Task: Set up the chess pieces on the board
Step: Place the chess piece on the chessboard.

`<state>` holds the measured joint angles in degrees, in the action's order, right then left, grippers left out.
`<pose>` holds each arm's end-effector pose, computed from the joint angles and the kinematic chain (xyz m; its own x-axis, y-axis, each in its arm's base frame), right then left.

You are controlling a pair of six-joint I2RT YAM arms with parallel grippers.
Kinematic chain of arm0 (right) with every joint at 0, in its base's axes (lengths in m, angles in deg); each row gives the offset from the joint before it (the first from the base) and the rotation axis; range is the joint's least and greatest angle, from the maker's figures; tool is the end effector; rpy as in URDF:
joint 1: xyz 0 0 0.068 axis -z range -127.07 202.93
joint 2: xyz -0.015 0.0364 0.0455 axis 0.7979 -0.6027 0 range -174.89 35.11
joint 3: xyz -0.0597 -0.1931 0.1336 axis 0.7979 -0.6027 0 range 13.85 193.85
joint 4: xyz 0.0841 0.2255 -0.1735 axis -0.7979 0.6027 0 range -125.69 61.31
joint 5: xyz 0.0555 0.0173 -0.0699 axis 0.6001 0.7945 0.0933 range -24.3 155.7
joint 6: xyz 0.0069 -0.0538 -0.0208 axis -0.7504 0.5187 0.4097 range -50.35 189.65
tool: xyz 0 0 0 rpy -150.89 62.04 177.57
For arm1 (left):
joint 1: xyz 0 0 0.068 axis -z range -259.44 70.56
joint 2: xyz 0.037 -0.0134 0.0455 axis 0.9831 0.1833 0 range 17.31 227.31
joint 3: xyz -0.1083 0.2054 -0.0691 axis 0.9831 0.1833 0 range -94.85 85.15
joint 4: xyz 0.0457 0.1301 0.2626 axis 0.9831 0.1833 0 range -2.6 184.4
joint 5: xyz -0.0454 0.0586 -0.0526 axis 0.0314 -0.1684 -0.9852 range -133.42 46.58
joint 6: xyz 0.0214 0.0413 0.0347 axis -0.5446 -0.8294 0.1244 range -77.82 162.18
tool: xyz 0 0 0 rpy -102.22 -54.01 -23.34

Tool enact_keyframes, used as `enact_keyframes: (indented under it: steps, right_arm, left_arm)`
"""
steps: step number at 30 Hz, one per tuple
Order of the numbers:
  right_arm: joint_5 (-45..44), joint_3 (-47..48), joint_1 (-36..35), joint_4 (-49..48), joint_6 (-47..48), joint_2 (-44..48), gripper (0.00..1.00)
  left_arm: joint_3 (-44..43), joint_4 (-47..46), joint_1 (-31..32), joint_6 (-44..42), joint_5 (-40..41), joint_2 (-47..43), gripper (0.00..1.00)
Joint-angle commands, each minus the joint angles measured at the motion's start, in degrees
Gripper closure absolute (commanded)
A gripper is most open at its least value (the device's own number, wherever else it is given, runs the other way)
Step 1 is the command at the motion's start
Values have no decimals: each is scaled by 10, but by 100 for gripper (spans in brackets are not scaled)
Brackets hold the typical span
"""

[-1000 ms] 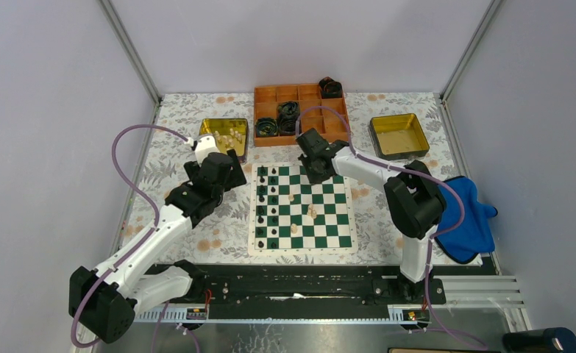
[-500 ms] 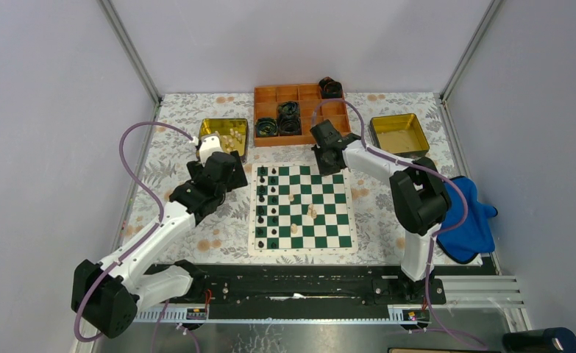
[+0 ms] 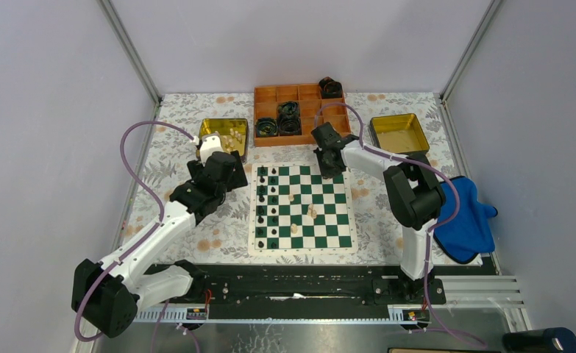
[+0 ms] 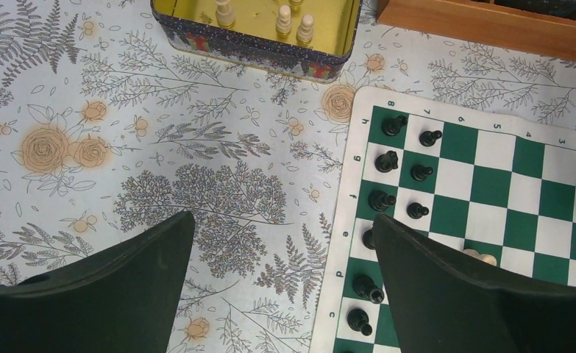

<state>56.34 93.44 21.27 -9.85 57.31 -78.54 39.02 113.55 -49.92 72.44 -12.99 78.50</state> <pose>0.3766 0.2244 0.1184 -0.8152 -0.2550 -0.5201 -0.2807 0.9593 -0.0303 0.2530 -0.1190 0.2294 -0.5420 -0.1923 -0.8180 -0.2083 0.9738 -0.0909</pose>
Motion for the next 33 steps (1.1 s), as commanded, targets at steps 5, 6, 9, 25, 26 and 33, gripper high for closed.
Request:
enact_keyframes:
  steps: [5, 6, 9, 25, 26, 33]
  right_arm:
    - [5, 9, 9, -8, -7, -9, 100]
    - [8, 9, 9, -6, -7, -10, 98]
    - [16, 8, 9, -5, -6, -11, 89]
    - [10, 29, 7, 14, 13, 35, 57]
    - [7, 30, 6, 16, 14, 42, 56]
    - [-9, 44, -38, 50, 34, 83, 45]
  left_arm:
    - [-8, -28, -5, -11, 2, 6, 1]
    - [-8, -29, -6, -12, 1, 7, 1]
    - [-7, -30, -7, -12, 0, 7, 1]
    - [-4, -38, -9, -5, -4, 10, 1]
    - [-4, -39, -9, -4, -4, 10, 1]
    - [-1, -43, -9, 7, -6, 7, 1]
